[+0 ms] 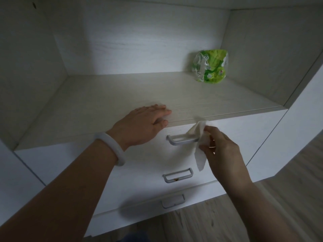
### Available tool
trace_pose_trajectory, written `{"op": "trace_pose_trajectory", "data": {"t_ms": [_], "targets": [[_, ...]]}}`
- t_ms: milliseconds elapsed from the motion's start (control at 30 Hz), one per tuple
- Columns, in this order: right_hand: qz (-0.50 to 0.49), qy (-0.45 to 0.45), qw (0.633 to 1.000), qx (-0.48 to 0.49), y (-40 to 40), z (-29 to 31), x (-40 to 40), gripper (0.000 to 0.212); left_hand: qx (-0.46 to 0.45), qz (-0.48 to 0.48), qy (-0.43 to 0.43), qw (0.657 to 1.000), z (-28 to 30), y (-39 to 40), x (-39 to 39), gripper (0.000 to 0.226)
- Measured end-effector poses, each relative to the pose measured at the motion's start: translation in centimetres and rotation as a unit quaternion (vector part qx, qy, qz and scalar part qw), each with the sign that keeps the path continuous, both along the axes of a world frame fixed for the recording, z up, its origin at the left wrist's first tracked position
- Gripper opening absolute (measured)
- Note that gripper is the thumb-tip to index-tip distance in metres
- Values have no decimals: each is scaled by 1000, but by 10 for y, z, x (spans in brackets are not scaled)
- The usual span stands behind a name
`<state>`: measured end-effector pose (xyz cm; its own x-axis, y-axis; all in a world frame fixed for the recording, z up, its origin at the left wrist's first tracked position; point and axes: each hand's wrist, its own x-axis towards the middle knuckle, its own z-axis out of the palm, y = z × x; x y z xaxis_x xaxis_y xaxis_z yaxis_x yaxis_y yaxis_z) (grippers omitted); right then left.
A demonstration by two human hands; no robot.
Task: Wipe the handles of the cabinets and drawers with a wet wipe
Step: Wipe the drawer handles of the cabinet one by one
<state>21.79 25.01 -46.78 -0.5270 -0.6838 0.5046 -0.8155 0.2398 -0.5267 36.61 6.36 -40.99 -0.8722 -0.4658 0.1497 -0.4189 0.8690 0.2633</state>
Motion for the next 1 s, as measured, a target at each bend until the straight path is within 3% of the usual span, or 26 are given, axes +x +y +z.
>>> {"op": "trace_pose_trajectory", "data": {"t_ms": [100, 333, 500, 733, 900, 1000], "targets": [[-35, 107, 993, -34, -5, -1, -7, 29, 5, 2, -2, 1000, 1, 1, 1, 47], [-33, 237, 970, -34, -12, 6, -21, 27, 2, -1, 3, 1000, 0, -1, 0, 47], [67, 156, 985, -21, -10, 12, -29, 20, -2, -3, 6, 1000, 1, 0, 1, 47], [50, 132, 990, -20, -8, -1, -20, 30, 0, 0, 3, 1000, 2, 1, 1, 47], [43, 93, 994, -49, -12, 0, -15, 5, 6, 6, 6, 1000, 2, 1, 0, 47], [28, 107, 993, -49, -14, 1, -11, 3, 1, 4, 8, 1000, 3, 2, -1, 47]]}}
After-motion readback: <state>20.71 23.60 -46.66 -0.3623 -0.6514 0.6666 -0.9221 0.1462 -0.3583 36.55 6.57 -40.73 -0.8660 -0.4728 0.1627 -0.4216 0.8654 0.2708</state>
